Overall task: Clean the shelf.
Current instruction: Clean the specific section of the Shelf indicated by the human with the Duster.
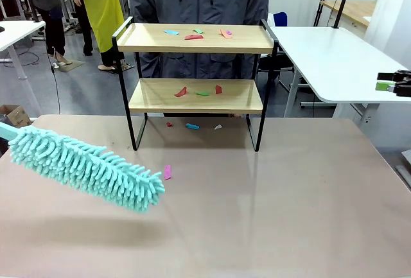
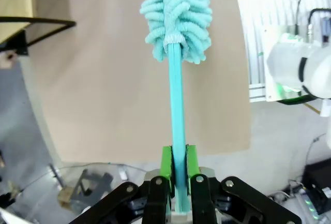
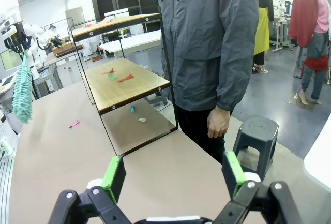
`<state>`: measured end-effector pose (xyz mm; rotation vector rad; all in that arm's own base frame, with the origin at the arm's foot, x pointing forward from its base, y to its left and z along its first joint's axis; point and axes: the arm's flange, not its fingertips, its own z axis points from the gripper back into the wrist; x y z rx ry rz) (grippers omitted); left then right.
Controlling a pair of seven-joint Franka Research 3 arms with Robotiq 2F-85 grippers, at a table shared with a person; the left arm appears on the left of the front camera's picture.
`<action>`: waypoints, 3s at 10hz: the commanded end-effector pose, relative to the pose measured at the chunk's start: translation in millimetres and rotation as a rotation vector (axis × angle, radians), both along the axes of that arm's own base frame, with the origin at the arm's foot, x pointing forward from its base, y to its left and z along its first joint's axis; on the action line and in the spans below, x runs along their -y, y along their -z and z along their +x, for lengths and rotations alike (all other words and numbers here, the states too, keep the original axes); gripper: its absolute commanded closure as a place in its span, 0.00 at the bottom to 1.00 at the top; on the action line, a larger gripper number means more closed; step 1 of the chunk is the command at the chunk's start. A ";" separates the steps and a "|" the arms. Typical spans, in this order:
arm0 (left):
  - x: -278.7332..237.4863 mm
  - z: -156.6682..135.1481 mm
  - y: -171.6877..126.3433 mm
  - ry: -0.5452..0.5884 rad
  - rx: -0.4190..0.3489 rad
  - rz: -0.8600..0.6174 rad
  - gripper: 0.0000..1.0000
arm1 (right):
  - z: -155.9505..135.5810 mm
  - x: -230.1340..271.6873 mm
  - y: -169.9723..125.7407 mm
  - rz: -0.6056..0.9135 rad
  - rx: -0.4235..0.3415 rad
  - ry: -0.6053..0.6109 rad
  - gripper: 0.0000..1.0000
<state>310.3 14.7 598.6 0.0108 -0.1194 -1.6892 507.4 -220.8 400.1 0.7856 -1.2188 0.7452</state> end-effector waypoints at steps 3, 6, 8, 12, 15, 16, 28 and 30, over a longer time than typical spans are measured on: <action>-5.0 -2.9 -1.2 0.010 -0.006 -0.010 0.87 | -0.3 -2.5 -3.3 -0.003 0.006 0.003 0.00; -5.0 -2.9 -1.2 0.010 -0.006 -0.010 0.87 | -0.3 -2.5 -3.3 -0.003 0.006 0.003 0.00; -5.0 -2.9 -1.2 0.010 -0.006 -0.010 0.87 | -0.3 -2.5 -3.3 -0.003 0.006 0.003 0.00; -5.0 -2.9 -1.2 0.010 -0.006 -0.010 0.87 | -0.3 -2.5 -3.3 -0.003 0.006 0.003 0.00; -5.0 -2.9 -1.2 0.010 -0.006 -0.010 0.87 | -0.3 -2.5 -3.3 -0.003 0.006 0.003 0.00; -5.0 -2.9 -1.2 0.010 -0.006 -0.010 0.87 | -0.3 -2.5 -3.3 -0.003 0.006 0.003 0.00; 20.0 -2.1 -45.5 -0.068 -0.021 -0.202 0.87 | -0.3 -2.5 -3.3 -0.003 0.006 0.003 0.00; 53.5 -4.6 -103.7 -0.143 -0.027 -0.372 0.87 | -0.3 -2.5 -3.3 -0.003 0.006 0.003 0.00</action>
